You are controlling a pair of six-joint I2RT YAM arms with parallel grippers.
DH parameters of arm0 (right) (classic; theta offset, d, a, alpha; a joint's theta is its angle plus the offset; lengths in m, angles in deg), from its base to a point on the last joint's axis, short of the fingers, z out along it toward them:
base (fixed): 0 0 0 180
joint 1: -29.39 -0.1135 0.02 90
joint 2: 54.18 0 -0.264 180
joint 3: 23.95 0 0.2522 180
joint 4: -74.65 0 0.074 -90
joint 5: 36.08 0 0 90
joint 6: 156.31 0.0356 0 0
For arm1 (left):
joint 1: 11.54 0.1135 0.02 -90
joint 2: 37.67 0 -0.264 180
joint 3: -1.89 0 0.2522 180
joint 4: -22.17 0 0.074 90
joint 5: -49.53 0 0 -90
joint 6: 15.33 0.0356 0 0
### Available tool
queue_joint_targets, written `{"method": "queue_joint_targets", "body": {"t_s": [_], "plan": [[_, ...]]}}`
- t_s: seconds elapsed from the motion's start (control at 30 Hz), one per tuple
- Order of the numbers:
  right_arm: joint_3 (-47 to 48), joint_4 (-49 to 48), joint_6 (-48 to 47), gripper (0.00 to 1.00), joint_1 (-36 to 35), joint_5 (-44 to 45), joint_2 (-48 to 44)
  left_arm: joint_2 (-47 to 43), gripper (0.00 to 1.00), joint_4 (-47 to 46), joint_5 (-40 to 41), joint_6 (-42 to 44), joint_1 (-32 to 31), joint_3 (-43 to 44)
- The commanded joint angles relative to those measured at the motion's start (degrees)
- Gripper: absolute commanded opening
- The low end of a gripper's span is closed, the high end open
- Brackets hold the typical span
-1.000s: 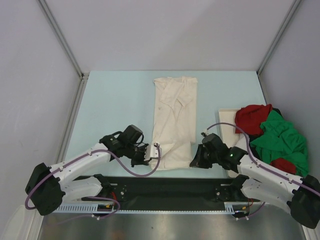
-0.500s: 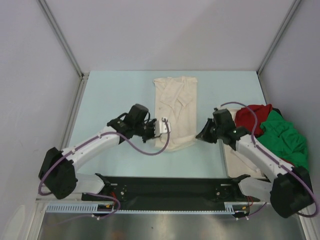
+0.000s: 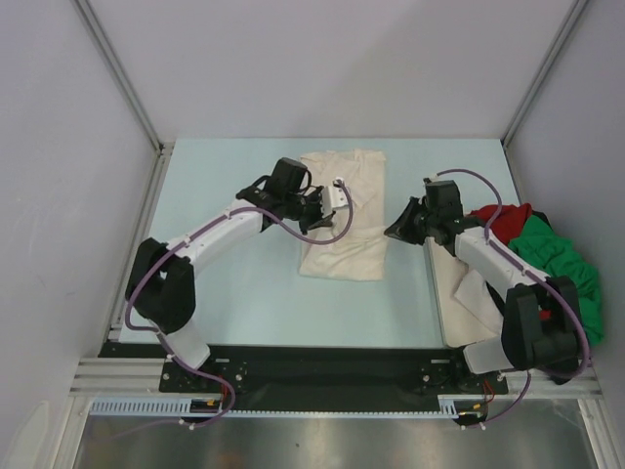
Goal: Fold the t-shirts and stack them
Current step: Fold the tshirt
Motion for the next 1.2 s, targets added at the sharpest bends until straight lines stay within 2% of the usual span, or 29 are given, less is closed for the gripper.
{"method": "queue_joint_targets", "body": {"t_s": [0.0, 0.27, 0.57, 0.67, 0.7, 0.8, 0.83, 0.9, 0.97, 1.03, 1.17], "plan": [[2.53, -4.6, -1.19, 0.0, 0.36, -1.68, 3.13, 2.53, 0.0, 0.04, -3.28, -2.93, 3.65, 2.51], [10.69, -6.98, -1.37, 0.0, 0.97, -1.51, 14.98, 7.2, 0.0, -2.86, 5.07, -5.4, 6.47, 2.07], [15.62, -8.38, -0.67, 0.0, 1.5, 0.43, 22.38, 13.96, 0.0, -6.04, 7.27, -7.07, 10.16, 6.11], [17.38, -8.82, -0.14, 0.09, 1.94, 0.69, 24.93, 15.98, 0.02, -6.21, 7.97, -7.51, 10.51, 7.16], [18.6, -8.74, -0.14, 0.23, 2.28, 1.56, 26.42, 16.51, 0.07, -6.3, 8.33, -7.77, 10.6, 7.69], [20.63, -8.47, -0.05, 0.43, 3.25, 3.15, 28.27, 19.4, 0.24, -6.65, 11.31, -10.49, 10.51, 9.18], [21.77, -8.56, -0.05, 0.45, 4.12, 3.33, 28.88, 20.38, 0.32, -6.48, 12.71, -11.19, 10.51, 10.84], [22.83, -8.56, -0.92, 0.47, 4.92, 4.29, 28.89, 22.22, 0.38, -6.82, 17.02, -13.74, 10.77, 12.52], [25.02, -5.77, -2.94, 0.47, 5.19, 6.31, 27.84, 23.02, 0.48, -7.09, 20.35, -15.93, 11.39, 14.89], [24.77, -4.43, -5.85, 0.47, 4.84, 8.07, 26.09, 24.33, 0.53, -4.56, 21.33, -16.65, 11.74, 17.96], [21.08, -2.86, -11.65, 0.49, 2.12, 9.56, 24.4, 25.91, 0.56, -1.83, 20.03, -17.0, 11.92, 19.99]]}}
